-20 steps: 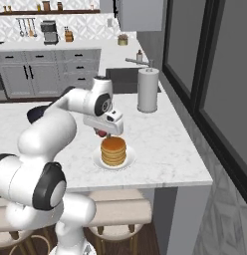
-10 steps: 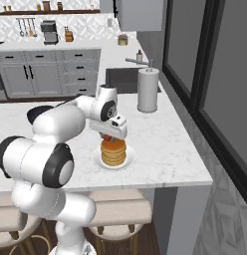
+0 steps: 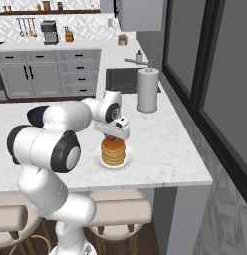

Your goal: Take the strawberry from the fridge and place it on top of the pancake, located on the dining counter.

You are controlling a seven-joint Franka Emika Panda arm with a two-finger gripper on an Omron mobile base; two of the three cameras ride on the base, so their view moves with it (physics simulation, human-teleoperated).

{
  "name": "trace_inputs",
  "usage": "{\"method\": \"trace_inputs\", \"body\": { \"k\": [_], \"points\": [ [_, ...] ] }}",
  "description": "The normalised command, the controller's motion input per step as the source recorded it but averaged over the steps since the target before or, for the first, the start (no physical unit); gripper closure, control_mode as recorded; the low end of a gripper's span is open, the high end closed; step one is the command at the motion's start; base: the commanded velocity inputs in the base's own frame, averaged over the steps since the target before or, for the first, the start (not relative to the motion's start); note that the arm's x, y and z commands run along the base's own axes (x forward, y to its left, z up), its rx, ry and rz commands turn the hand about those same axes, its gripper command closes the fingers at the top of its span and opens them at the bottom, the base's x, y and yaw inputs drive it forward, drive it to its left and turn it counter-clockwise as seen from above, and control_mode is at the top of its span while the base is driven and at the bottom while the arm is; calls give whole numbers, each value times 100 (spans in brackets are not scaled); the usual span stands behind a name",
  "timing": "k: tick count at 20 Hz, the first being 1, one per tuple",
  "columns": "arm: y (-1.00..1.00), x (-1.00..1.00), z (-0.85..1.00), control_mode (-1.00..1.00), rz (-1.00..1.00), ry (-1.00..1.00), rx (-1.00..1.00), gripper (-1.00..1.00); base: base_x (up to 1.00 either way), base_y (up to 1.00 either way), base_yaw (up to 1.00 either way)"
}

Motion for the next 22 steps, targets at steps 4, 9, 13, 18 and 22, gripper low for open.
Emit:
{"method": "trace_inputs", "body": {
  "k": [4, 9, 13, 18, 22],
  "points": [
    [-2, 0, -10, -100, 0, 0, 0, 100, 0, 0, 0],
    [0, 1, -24, -100, 0, 0, 0, 100, 0, 0, 0],
    [0, 0, -27, -100, 0, 0, 0, -100, 0, 0, 0],
    [0, -8, -6, -100, 0, 0, 0, -100, 0, 0, 0],
    [0, -14, 8, -100, 0, 0, 0, -100, 0, 0, 0]
  ]
}}
